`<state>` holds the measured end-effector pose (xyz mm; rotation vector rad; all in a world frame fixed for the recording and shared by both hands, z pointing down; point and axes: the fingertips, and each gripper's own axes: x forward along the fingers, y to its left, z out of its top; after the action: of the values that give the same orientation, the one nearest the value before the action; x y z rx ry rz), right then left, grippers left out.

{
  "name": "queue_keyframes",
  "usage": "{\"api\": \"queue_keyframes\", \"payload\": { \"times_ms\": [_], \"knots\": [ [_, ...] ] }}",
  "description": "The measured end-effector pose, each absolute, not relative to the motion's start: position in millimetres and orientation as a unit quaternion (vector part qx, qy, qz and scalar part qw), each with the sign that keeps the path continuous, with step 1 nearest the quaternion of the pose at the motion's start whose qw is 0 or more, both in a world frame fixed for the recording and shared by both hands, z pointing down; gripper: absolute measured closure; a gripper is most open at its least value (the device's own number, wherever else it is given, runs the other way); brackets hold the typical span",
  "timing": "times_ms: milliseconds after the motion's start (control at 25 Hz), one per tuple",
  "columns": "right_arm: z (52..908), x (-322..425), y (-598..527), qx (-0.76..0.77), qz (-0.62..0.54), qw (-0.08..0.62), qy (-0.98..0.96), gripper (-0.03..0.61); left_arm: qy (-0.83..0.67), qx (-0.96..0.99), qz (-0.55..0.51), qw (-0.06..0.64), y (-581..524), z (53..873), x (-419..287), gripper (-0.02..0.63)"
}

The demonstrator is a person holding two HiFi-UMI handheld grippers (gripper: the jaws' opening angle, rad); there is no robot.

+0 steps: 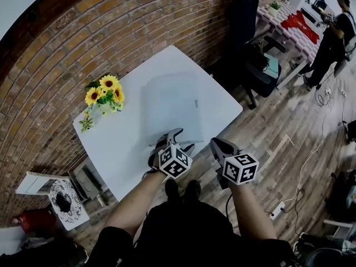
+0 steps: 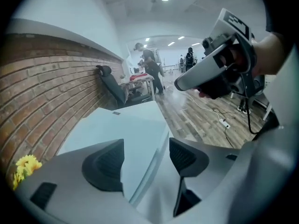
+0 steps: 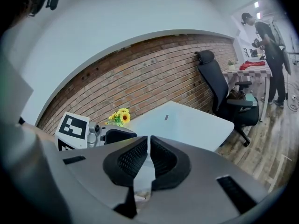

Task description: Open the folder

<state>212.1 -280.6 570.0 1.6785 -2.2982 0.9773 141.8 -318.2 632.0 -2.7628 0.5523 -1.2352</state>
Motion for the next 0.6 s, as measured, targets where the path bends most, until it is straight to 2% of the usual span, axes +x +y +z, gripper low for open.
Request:
{"api": "queue_keyframes", "payload": {
  "times_ms": [240, 400, 480, 600],
  "knots": [
    [572.3, 218.9, -281.7, 0.563, 0.331, 0.057, -0.755, 0.545, 0.158, -0.867, -0.454, 0.133, -326.5, 650.5, 151.9, 0.302],
    [575.8, 222.3, -280.6, 0.565, 0.335, 0.056, -0.752, 0.545, 0.159, -0.857, -0.461, 0.165, -331.5, 653.4, 156.0, 0.304],
    [577.8, 222.2, -279.6, 0.564, 0.337, 0.057, -0.752, 0.545, 0.163, -0.859, -0.452, 0.177, -332.4, 648.8, 157.0, 0.334],
    [581.3, 220.6, -281.4, 0.563, 0.337, 0.060, -0.752, 0.545, 0.172, -0.863, -0.430, 0.203, -332.0, 635.8, 157.3, 0.434]
  ]
}}
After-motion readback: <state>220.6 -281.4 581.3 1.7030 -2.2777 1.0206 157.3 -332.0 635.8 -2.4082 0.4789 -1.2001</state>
